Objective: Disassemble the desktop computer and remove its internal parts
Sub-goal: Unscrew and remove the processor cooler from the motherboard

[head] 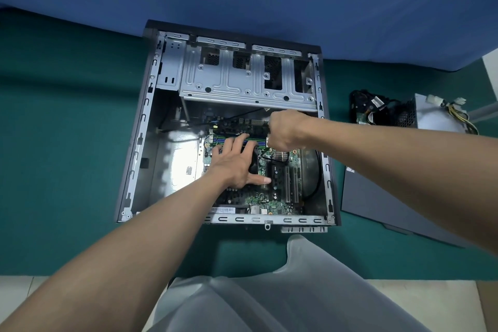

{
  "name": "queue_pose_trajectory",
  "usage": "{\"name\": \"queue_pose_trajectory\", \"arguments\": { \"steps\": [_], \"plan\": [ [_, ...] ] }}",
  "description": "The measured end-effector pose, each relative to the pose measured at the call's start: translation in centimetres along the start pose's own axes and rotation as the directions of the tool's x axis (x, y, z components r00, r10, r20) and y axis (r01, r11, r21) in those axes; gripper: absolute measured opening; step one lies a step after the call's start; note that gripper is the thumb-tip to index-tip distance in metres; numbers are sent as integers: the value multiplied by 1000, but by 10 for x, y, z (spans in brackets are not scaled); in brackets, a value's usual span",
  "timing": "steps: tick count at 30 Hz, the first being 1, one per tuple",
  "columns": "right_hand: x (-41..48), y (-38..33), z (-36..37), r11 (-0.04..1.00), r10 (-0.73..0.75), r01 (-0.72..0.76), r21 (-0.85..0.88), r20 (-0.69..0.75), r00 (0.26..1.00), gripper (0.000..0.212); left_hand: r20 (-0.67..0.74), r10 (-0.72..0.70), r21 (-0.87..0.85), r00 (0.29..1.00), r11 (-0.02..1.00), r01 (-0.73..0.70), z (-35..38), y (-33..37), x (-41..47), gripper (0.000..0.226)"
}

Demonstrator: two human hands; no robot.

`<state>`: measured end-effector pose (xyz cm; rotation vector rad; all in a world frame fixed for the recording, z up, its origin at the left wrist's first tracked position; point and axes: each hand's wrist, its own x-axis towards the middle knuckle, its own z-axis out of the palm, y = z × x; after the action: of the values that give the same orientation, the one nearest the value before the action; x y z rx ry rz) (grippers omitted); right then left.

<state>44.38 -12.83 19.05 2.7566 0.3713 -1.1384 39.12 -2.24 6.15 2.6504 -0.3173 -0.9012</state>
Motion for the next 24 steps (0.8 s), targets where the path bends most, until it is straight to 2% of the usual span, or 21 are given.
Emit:
{"name": "queue_pose_trajectory", "arguments": {
  "steps": [2,5,7,9,11,13,14,15,17,18,19,20,22,24],
  "plan": [
    [-6,0,1,979,-142,134,-153,-39,989,8,0,-2,7,1000,1000,2,0,0,1,105],
    [-7,0,2,832,-391,319,-453,-72,917,13,3,-11,21,1000,1000,11,1,0,1,107],
    [-7,0,1,736,-507,390,-553,-70,859,17,9,-17,29,1000,999,17,1,1,0,109],
    [-6,2,1,705,-546,415,-576,-67,835,19,12,-13,28,1000,1000,13,1,0,0,110],
    [-4,5,1,778,-509,415,-471,-87,857,28,3,-4,14,1000,1000,4,0,-1,-1,108],
    [-1,3,3,927,-361,343,-154,-109,926,38,4,0,17,1000,1000,0,0,-1,-1,107],
    [1,1,3,965,-250,257,51,-115,961,40,10,-2,31,1000,1000,1,0,-1,-2,107],
    [3,-2,4,959,-118,137,250,-92,989,38,12,-3,39,1000,999,3,0,-1,-2,107],
    [8,-5,3,843,100,-114,526,54,993,29,-2,-1,15,1000,1000,1,0,-1,-1,105],
    [9,-5,0,803,147,-199,561,136,980,26,-10,3,-1,1000,1000,-3,0,-1,-1,104],
    [9,-5,-2,812,154,-235,534,192,969,25,-16,7,-11,1000,1000,-8,0,-1,-1,103],
    [11,-5,-4,864,140,-220,452,204,969,26,-17,9,-14,1000,1000,-9,0,-1,-2,103],
    [11,-6,-5,974,81,-101,202,106,991,26,-17,3,-8,1000,1000,-3,1,-1,-2,104],
    [7,-9,-5,999,-14,15,-41,10,1000,25,-16,0,-6,1000,1000,-1,1,-1,-1,107]
  ]
}}
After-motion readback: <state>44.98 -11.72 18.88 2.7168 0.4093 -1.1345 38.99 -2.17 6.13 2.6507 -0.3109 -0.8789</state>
